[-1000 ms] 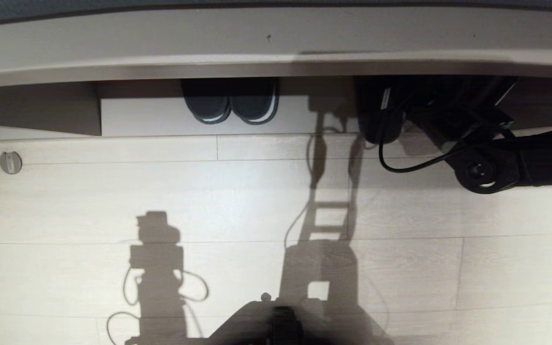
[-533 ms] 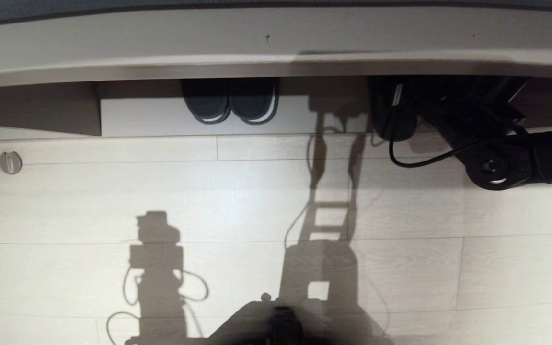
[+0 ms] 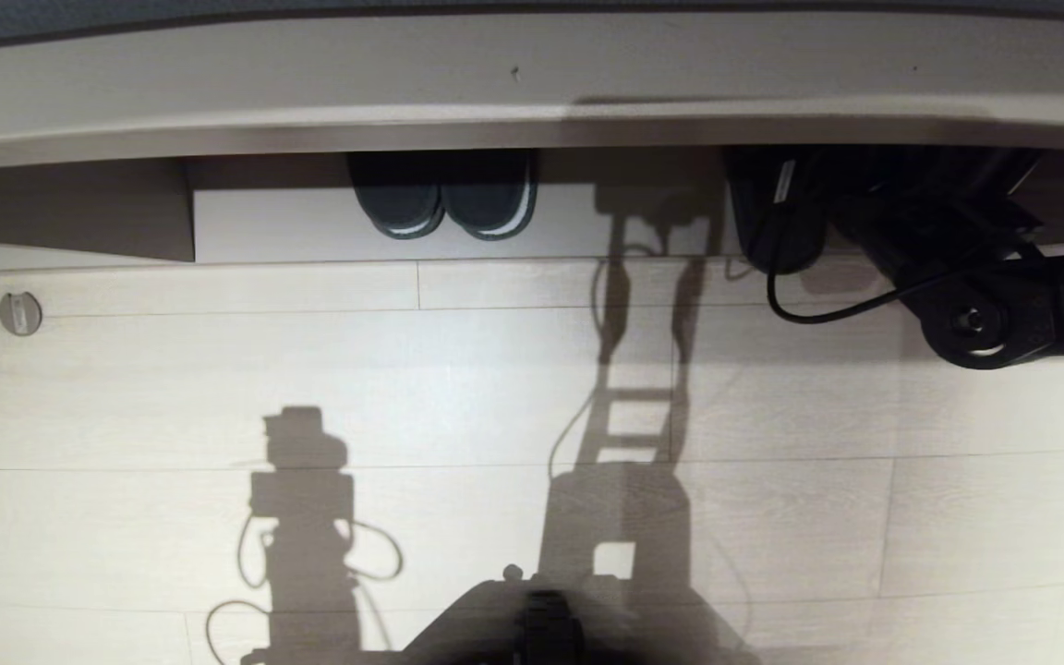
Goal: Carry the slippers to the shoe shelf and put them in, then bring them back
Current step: Place the slippers into the shoe cabinet
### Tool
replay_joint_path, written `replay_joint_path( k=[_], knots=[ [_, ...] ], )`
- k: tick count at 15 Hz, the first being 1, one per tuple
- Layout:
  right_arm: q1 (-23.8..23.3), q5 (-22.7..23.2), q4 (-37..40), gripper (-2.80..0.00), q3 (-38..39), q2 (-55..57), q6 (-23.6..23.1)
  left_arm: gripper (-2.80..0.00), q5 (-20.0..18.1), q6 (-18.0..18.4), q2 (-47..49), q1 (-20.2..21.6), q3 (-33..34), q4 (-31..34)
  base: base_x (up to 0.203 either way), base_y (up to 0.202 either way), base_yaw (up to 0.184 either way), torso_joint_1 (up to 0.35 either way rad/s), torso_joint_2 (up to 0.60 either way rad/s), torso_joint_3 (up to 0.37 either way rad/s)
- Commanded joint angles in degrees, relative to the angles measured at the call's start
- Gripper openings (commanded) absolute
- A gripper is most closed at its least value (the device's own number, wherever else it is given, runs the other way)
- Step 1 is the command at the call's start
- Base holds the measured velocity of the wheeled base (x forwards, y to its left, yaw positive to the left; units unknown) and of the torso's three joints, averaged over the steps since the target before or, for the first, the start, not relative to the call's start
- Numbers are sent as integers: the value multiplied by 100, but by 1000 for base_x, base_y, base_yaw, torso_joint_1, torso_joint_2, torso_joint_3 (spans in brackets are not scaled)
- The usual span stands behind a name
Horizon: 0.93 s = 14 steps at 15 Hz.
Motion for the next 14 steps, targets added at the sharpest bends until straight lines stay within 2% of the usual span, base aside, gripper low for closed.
replay_joint_path(
  k=[1, 6, 11, 13, 14],
  knots=[
    [27, 24, -61, -280, 128, -199, 6, -280, 2, -2, 0, 0, 0, -1, 0, 0, 0, 0, 0, 0],
    [175, 155, -89, -280, 882, -690, 65, -280, 2, 7, -9, 0, 0, -1, 0, 0, 0, 0, 0, 0],
    [279, 184, -443, -280, 2621, -1445, 77, -280, 2, 7, 0, 0, 0, -1, 0, 0, 0, 0, 0, 0],
    [308, 186, -661, -280, 2876, -1649, 66, -280, 2, 7, 0, 0, 0, -1, 0, 0, 0, 0, 0, 0],
    [328, 184, -740, -280, 3258, -1944, 62, -280, 2, 7, 0, 0, 0, -1, 0, 0, 0, 0, 0, 0]
  ],
)
